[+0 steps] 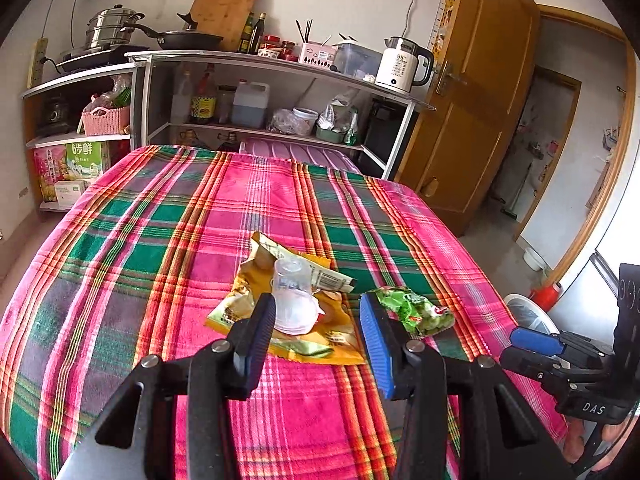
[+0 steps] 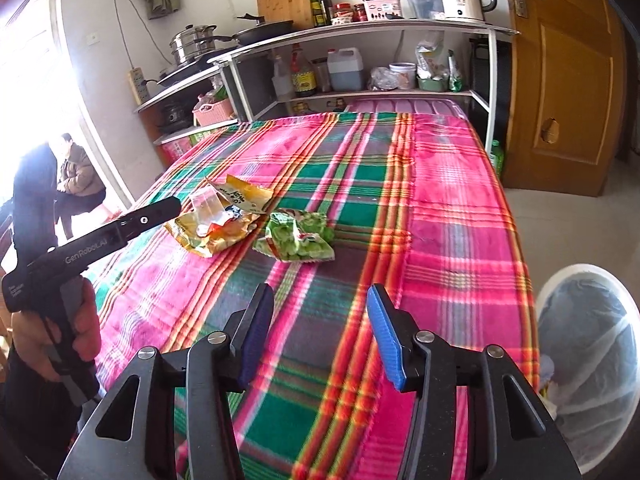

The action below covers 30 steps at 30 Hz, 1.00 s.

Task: Collect trash
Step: 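Move both tools back over the table toward the cup and green bag, then grasp the clear plastic cup with the left tool while the right tool grasps the green snack bag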

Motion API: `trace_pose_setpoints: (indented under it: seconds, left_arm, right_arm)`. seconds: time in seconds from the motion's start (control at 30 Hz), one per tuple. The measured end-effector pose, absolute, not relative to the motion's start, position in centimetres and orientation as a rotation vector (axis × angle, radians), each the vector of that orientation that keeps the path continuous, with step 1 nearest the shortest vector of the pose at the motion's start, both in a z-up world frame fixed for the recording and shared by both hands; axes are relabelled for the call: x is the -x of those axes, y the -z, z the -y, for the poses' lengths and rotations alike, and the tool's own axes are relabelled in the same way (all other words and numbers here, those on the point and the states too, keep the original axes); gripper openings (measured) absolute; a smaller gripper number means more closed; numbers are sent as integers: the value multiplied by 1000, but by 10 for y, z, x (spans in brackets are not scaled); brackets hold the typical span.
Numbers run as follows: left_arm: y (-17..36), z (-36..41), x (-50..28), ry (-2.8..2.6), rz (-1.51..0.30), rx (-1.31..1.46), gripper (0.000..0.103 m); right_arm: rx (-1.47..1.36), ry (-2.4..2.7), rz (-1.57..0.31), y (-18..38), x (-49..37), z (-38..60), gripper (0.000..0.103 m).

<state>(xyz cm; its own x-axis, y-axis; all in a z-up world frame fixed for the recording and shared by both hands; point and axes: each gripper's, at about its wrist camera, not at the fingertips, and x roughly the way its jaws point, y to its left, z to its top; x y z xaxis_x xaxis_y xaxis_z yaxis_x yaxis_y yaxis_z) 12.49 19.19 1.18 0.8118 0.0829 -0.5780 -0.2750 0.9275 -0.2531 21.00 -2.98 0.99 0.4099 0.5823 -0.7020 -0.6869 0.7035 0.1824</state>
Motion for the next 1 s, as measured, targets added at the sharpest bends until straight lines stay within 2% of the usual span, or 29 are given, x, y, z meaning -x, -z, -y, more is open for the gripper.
trace_pose_setpoints:
  seconds: [0.87, 1.0]
  left_arm:
    - [17, -218, -175, -159, -734, 391, 46]
    - [19, -220, -178, -154, -746, 406, 37]
  right_arm:
    - [270, -838, -850, 15, -247, -47, 53]
    - [274, -838, -857, 15, -246, -47, 50]
